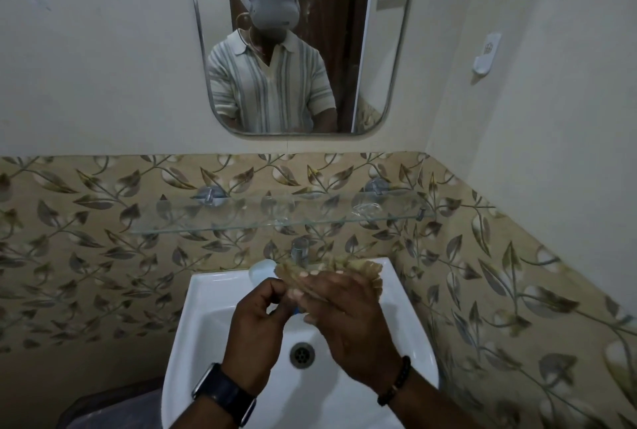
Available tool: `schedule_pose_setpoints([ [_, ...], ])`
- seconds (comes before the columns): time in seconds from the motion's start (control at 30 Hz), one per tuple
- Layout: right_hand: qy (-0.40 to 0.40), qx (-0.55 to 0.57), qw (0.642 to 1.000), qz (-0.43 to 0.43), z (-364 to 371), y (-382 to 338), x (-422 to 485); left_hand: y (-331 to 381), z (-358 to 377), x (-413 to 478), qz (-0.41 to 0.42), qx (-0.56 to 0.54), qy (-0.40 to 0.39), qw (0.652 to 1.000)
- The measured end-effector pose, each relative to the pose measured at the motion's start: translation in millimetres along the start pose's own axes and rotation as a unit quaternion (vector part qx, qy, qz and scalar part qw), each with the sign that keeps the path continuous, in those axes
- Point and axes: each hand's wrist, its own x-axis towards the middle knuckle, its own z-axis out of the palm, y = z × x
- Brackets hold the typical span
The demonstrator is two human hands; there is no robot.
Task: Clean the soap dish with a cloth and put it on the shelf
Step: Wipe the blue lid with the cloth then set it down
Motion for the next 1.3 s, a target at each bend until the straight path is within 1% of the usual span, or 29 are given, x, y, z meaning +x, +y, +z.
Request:
schedule_pose_setpoints([
  [0.03,0.006,-0.014,1.000,0.019,-4,9,-1,-1,-1,0,-0.004,-0.010,0.010,1.000],
  [0.07,0.024,-0.016,0.998,0.060,-6,17,-2,-1,-2,0,-0.011,-0.021,0.020,1.000],
  [0.13,0.056,0.012,0.989,0.138,-4,21,-4,-2,-2,1,-0.029,-0.043,0.026,0.998],
  [0.17,0.055,0.018,0.989,0.139,0,17,-4,-2,0,2,-0.034,-0.050,0.025,0.998],
  [0.27,0.022,0.004,0.999,0.028,5,8,-2,-3,2,3,-0.030,-0.066,0.006,0.997],
  [0.3,0.013,0.009,1.000,0.005,2,12,1,-2,2,3,-0.026,-0.071,0.000,0.997],
  [0.33,0.013,0.018,1.000,0.005,-2,18,4,-1,1,3,-0.020,-0.074,-0.001,0.997],
  [0.37,0.023,0.038,0.998,0.033,-4,22,6,-1,0,3,-0.015,-0.081,0.003,0.997],
  [0.4,0.042,0.071,0.993,0.089,-7,26,6,0,0,3,-0.012,-0.095,0.012,0.995],
  [0.43,0.069,0.124,0.976,0.167,-9,28,7,0,-1,3,-0.012,-0.118,0.023,0.993],
  [0.47,0.100,0.190,0.945,0.246,-9,28,8,1,0,3,-0.013,-0.145,0.033,0.989],
  [0.53,0.160,0.311,0.863,0.366,-5,21,13,3,3,4,-0.021,-0.199,0.045,0.979],
  [0.57,0.187,0.366,0.817,0.405,-2,17,16,4,6,4,-0.029,-0.221,0.046,0.974],
  [0.67,0.264,0.521,0.645,0.493,7,7,25,8,17,-1,-0.052,-0.269,0.065,0.960],
  [0.7,0.277,0.546,0.604,0.511,10,2,27,10,20,-2,-0.060,-0.277,0.077,0.956],
  [0.73,0.283,0.562,0.573,0.525,14,-5,29,12,24,-4,-0.070,-0.283,0.086,0.953],
  [0.77,0.283,0.573,0.553,0.535,18,-10,30,12,27,-6,-0.084,-0.291,0.091,0.949],
  [0.8,0.281,0.578,0.541,0.542,22,-15,29,11,30,-8,-0.100,-0.299,0.091,0.945],
  [0.83,0.276,0.579,0.539,0.546,25,-19,29,10,33,-10,-0.112,-0.305,0.085,0.942],
  [0.9,0.257,0.566,0.559,0.549,23,-19,27,3,37,-15,-0.125,-0.294,0.056,0.946],
  [0.97,0.216,0.540,0.614,0.533,13,-10,26,-6,36,-17,-0.097,-0.240,0.045,0.965],
  [1.0,0.188,0.517,0.658,0.515,8,-3,24,-11,33,-16,-0.073,-0.220,0.045,0.972],
  [1.03,0.150,0.480,0.711,0.492,3,4,22,-13,29,-13,-0.055,-0.213,0.042,0.975],
  [1.07,0.098,0.432,0.767,0.464,-3,10,20,-12,23,-8,-0.045,-0.213,0.031,0.975],
  [1.1,0.037,0.387,0.813,0.433,-8,15,19,-9,15,-2,-0.042,-0.205,0.017,0.978],
  [1.13,-0.027,0.353,0.845,0.400,-12,20,18,-4,7,4,-0.045,-0.183,-0.001,0.982],
  [1.2,-0.131,0.289,0.886,0.338,-18,32,16,7,-7,18,-0.062,-0.106,-0.070,0.990],
  [1.27,-0.184,0.239,0.911,0.282,-24,40,16,16,-16,26,-0.083,-0.052,-0.149,0.984],
  [1.3,-0.196,0.226,0.917,0.265,-26,43,17,19,-17,28,-0.097,-0.052,-0.173,0.979],
])
